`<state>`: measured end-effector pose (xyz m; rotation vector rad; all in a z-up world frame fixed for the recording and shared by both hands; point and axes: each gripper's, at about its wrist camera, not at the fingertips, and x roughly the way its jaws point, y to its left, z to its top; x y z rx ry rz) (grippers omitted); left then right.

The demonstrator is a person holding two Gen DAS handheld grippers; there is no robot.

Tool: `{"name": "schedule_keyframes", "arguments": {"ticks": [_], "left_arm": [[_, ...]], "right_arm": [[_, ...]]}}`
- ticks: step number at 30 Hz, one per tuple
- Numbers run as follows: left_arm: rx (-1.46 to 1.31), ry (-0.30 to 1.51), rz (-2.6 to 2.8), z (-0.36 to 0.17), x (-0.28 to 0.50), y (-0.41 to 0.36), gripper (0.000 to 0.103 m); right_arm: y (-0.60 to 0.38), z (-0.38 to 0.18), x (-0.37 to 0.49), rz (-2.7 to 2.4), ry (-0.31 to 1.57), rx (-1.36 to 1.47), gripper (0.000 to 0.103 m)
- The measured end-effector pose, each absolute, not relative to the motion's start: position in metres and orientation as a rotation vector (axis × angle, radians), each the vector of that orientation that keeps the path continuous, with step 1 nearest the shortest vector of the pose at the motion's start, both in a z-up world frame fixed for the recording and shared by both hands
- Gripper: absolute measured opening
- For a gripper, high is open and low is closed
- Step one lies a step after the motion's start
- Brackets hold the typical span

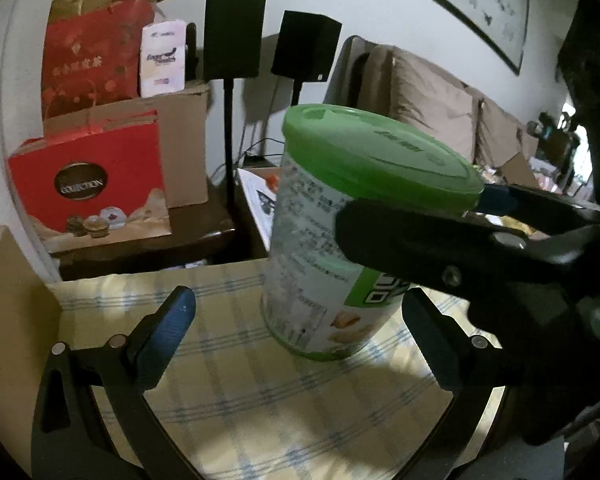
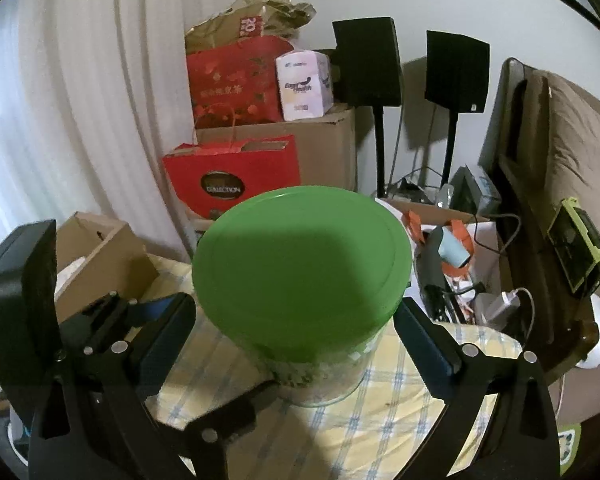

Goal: Organize objects
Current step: 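Grasp the canister around its body with the right tool and lift, then carry the canister with the right tool over the cardboard box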

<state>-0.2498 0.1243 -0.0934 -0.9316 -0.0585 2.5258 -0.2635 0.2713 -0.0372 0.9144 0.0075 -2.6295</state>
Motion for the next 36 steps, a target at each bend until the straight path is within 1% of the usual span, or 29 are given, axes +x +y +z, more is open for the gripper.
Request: {"name": "schedule_keyframes", "arguments": {"ticks": [13, 21, 25, 27, 28, 36], "left_arm": [[-0.835, -0.122, 2.477, -0.093, -0.263, 0.141, 0.103], [-0.693, -0.032, 2.477, -0.077, -0.253, 0.148, 0.102], [-0.677, -0.016, 2.492, -0.067, -0.242, 0.146, 0.101], [-0.684, -0.025, 2.507, -0.061, -0.235, 0.142, 0.097], [-0.684, -0.027, 2.513, -0.058, -0.232, 0.14, 0.096], [-0.707, 0.061, 2.568, -0.033, -0.202, 0.125, 0.093]], "right_arm": [[0.273, -0.044, -0.279, -2.616, -0.01, 0.864, 0.101], [0.272, -0.04, -0.272, -2.604, -0.039, 0.821, 0.1], [0.271, -0.032, -0.266, -2.597, -0.046, 0.82, 0.101], [0.269, -0.027, -0.262, -2.586, -0.061, 0.83, 0.1], [0.268, -0.024, -0.26, -2.581, -0.069, 0.836, 0.1], [0.248, -0.002, -0.239, -2.531, -0.109, 0.857, 0.1]]}}
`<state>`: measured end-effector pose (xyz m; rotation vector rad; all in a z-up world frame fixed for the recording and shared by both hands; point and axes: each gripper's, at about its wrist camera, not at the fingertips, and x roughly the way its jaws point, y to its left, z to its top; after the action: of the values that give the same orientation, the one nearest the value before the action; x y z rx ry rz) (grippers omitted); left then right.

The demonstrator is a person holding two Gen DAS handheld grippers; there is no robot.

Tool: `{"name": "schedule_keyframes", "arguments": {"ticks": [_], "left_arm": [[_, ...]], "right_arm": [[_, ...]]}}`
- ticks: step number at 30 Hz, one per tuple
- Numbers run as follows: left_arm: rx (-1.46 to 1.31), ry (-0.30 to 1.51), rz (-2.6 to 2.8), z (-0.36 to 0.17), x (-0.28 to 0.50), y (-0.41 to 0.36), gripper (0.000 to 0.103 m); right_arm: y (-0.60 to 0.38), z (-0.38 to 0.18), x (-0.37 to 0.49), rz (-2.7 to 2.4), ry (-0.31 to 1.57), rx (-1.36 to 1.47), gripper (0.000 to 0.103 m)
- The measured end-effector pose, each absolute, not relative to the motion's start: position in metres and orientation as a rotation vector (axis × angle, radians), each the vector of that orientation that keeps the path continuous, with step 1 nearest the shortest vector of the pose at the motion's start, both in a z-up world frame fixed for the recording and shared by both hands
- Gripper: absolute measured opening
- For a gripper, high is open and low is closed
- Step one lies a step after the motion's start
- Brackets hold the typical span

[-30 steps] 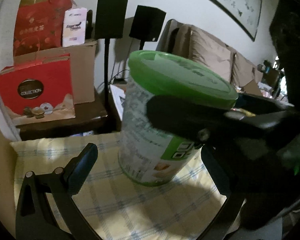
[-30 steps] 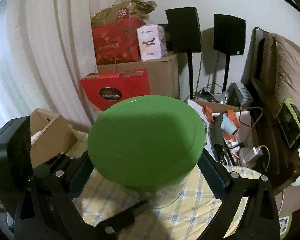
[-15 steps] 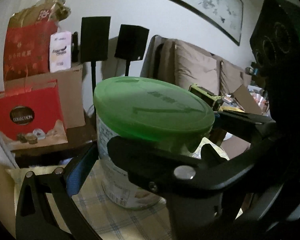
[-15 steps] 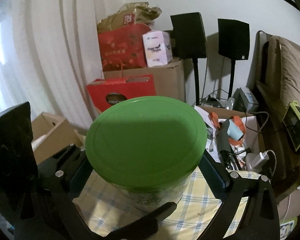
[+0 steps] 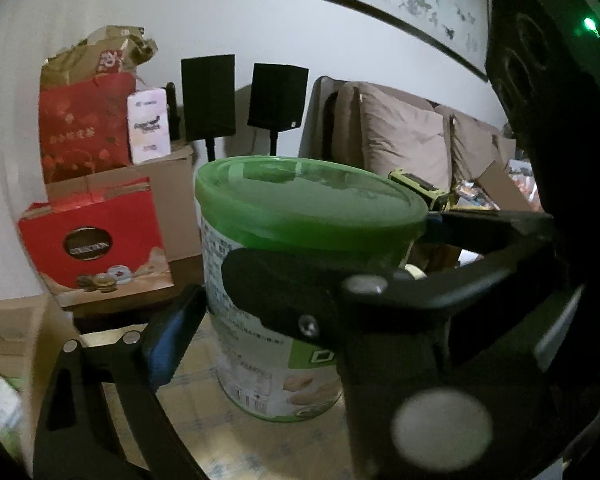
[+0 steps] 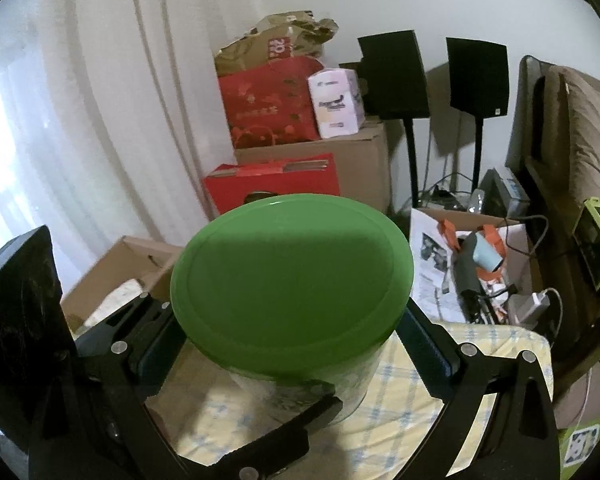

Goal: Organize objects
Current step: 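Carry the canister with the right tool over the cardboard box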

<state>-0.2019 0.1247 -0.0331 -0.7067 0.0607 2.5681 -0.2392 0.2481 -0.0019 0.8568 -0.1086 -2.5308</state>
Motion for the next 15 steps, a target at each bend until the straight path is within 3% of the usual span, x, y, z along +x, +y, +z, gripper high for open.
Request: {"name": "schedule_keyframes", "arguments": {"ticks": [15], "left_arm": [[-0.725, 0.095, 2.652, 0.017, -0.136, 0.065, 0.092]], "right_arm": [[0.186, 0.043, -0.194, -2.422, -0.107, 0.858, 0.1]]}}
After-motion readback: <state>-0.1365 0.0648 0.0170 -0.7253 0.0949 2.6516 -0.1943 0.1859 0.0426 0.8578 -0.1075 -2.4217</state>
